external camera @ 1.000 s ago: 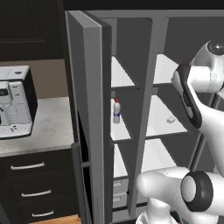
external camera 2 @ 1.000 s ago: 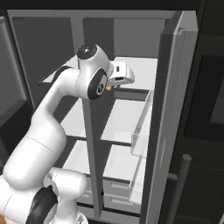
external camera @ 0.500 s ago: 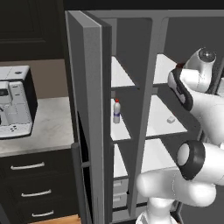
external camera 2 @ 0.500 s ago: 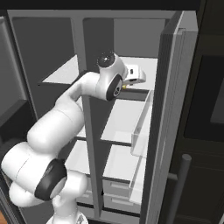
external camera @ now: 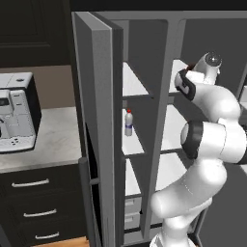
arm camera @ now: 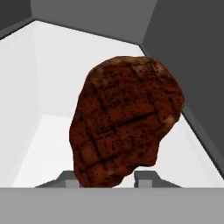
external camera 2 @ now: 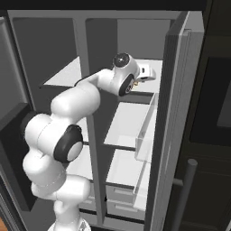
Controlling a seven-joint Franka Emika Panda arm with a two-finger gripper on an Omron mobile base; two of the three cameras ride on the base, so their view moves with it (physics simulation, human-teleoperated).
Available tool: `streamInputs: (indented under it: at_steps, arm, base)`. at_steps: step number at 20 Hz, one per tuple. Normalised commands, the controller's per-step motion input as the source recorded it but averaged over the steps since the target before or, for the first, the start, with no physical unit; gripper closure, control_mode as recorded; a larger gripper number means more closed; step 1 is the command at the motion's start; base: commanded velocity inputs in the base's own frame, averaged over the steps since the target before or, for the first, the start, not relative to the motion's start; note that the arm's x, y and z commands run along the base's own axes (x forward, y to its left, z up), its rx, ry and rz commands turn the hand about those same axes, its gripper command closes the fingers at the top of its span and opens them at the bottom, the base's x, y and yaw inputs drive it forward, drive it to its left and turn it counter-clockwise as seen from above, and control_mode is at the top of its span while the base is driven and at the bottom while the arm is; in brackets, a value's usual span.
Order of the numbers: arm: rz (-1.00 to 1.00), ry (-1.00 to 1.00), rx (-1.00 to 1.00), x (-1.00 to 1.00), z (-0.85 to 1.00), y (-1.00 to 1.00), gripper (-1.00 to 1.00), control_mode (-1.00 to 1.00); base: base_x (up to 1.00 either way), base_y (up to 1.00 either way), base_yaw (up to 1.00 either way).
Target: Pick up the frozen steak from the freezer, place it on any shelf in the fridge, and close the fridge and freezer doors when done.
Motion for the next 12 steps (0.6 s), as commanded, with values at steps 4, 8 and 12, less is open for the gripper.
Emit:
streamInputs:
  at_steps: [4, 8, 12]
  arm:
    - [0.00, 0.00, 0.08, 0.62, 0.00, -0.06, -1.00, -1.00]
    - [0.00, 0.00, 0.10, 0.06, 0.00, -0.14, -1.00, -1.00]
    - [0.00, 0.00, 0.09, -0.79, 0.08, -0.08, -1.00, -1.00]
  base:
    - [0.00, 0.00, 0.00]
    - [0.00, 0.00, 0.00]
    - [0.00, 0.00, 0.00]
